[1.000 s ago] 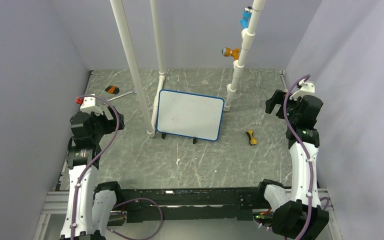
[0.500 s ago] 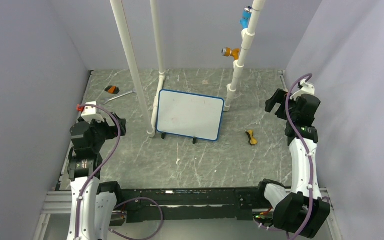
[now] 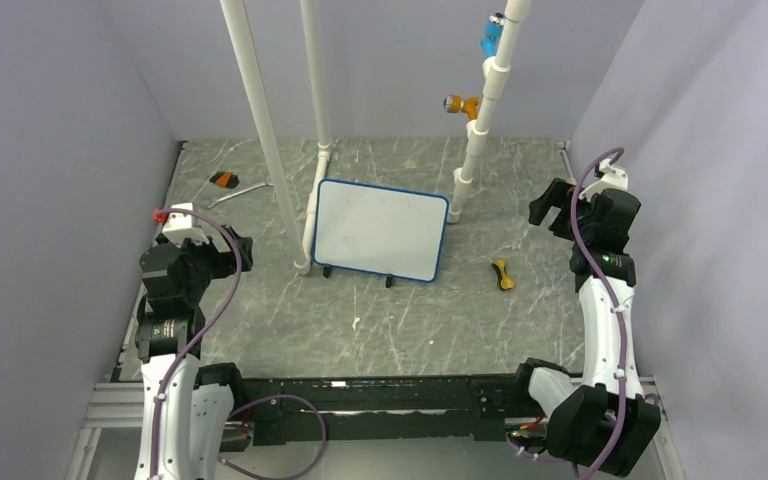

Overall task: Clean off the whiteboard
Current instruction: Reset both arms

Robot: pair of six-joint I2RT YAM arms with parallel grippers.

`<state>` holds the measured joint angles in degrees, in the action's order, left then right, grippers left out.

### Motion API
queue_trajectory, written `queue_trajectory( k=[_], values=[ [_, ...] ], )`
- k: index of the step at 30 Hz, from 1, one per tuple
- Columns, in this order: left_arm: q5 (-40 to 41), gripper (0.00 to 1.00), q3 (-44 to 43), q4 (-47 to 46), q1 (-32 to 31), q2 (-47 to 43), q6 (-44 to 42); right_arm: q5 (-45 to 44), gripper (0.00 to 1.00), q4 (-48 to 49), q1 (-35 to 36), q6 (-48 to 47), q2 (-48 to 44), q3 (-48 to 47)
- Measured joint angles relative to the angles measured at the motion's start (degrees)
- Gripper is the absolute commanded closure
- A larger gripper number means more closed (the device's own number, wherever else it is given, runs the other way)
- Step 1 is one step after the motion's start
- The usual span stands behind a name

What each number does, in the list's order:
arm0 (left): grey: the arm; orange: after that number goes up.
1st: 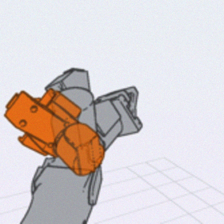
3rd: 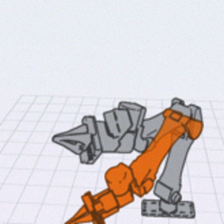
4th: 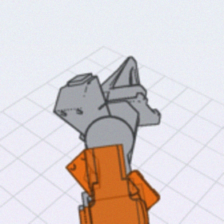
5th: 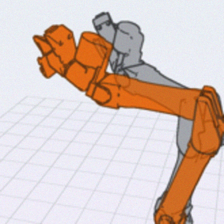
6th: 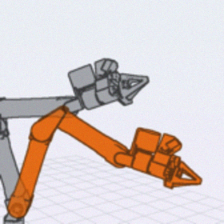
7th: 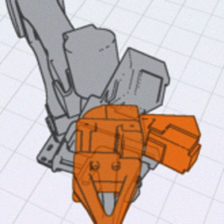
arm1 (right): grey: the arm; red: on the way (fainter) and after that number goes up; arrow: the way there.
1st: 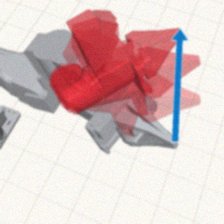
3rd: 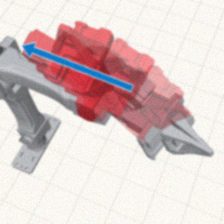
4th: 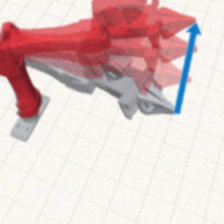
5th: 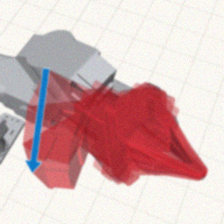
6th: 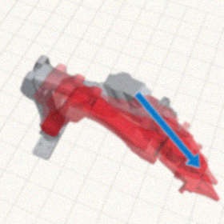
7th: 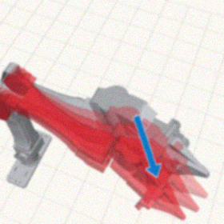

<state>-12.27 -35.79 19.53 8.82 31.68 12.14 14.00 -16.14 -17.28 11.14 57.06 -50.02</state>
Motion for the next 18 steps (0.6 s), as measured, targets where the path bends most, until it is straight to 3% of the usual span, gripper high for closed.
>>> queue_trajectory(
  k=[18],
  values=[
    [0.0, 0.01, 0.2, 0.0, 0.0, -0.1, 0.0, 0.1, 0.0, 0.4, 0.0, 0.0, -0.1, 0.3]
  ],
)
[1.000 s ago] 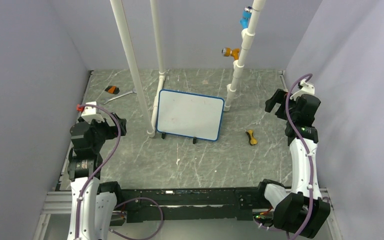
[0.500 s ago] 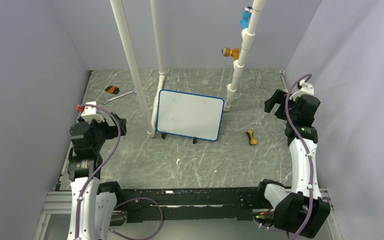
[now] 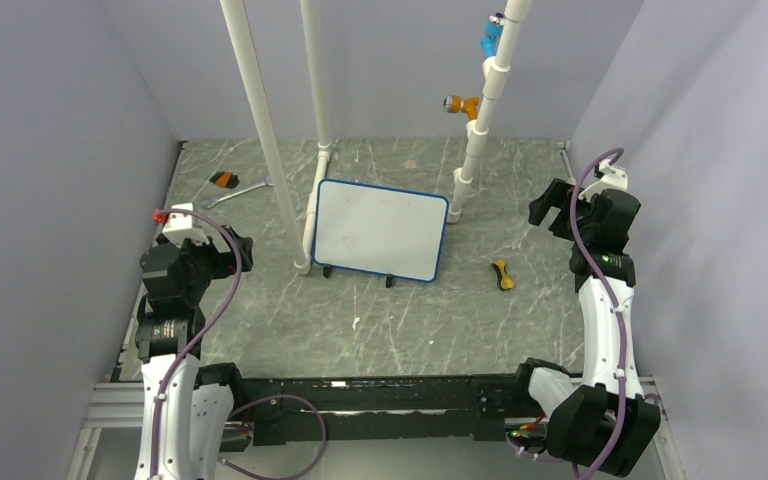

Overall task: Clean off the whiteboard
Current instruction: Reset both arms

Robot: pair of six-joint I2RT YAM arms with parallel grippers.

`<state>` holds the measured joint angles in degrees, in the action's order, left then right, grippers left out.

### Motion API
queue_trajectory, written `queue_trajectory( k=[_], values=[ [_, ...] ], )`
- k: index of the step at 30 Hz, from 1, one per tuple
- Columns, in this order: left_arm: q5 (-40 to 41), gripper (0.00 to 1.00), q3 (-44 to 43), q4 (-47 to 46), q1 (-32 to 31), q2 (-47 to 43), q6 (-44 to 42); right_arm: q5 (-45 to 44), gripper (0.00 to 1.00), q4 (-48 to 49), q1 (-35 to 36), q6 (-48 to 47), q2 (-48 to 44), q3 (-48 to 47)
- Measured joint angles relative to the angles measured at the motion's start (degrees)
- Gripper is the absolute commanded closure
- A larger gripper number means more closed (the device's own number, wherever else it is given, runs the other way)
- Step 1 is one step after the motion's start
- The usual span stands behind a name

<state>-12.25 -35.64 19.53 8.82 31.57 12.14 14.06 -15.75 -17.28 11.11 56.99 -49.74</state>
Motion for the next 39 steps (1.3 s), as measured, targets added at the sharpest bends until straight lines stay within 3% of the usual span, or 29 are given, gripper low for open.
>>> queue_trajectory(
  k=[39],
  values=[
    [-0.2, 0.01, 0.0, 0.0, 0.0, -0.3, 0.0, 1.0, 0.0, 0.4, 0.0, -0.1, -0.1, 0.6]
  ],
)
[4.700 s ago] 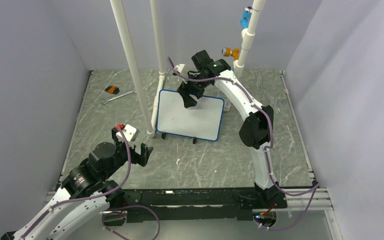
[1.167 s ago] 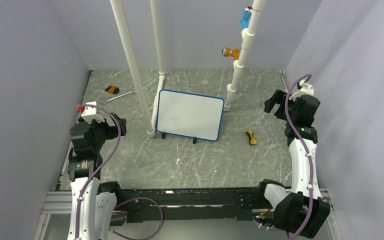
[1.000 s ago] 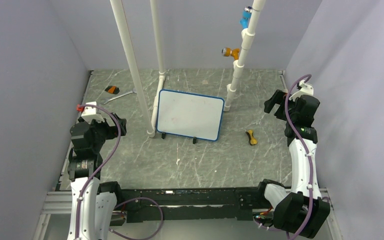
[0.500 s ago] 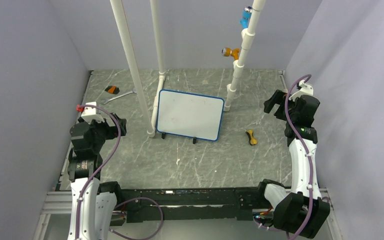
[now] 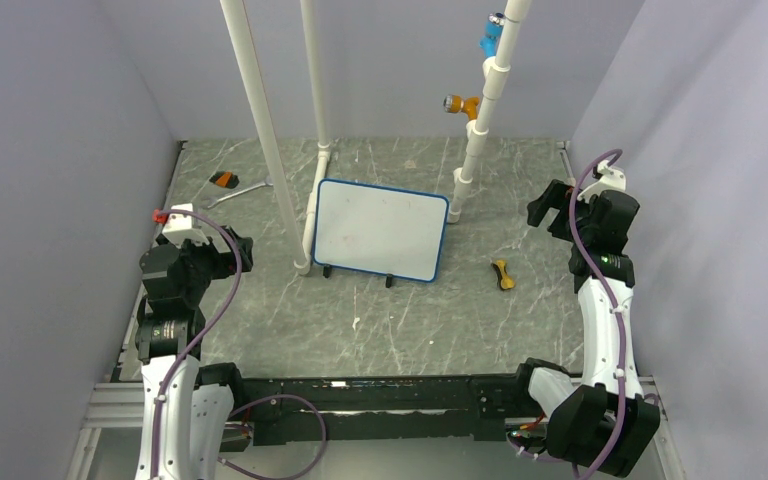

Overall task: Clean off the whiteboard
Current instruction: Reset both arms

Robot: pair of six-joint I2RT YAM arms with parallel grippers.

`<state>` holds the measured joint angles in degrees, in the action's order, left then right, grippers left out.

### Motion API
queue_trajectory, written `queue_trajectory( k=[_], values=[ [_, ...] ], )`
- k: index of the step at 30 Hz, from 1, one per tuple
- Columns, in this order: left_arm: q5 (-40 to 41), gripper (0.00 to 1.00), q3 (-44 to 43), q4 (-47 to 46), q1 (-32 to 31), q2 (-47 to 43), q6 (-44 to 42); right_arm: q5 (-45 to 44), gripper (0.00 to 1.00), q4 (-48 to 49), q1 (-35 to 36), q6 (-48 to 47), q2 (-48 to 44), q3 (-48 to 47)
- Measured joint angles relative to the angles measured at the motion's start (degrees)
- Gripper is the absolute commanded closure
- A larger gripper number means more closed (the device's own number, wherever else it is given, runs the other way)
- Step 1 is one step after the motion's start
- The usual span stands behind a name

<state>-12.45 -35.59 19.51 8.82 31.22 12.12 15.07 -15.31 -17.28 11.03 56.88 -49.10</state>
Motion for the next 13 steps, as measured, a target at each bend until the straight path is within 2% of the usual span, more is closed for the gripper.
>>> queue_trajectory(
  k=[13],
  values=[
    [0.0, 0.01, 0.0, 0.0, 0.0, 0.0, 0.0, 1.5, 0.0, 0.3, 0.0, -2.1, 0.0, 0.2]
  ],
)
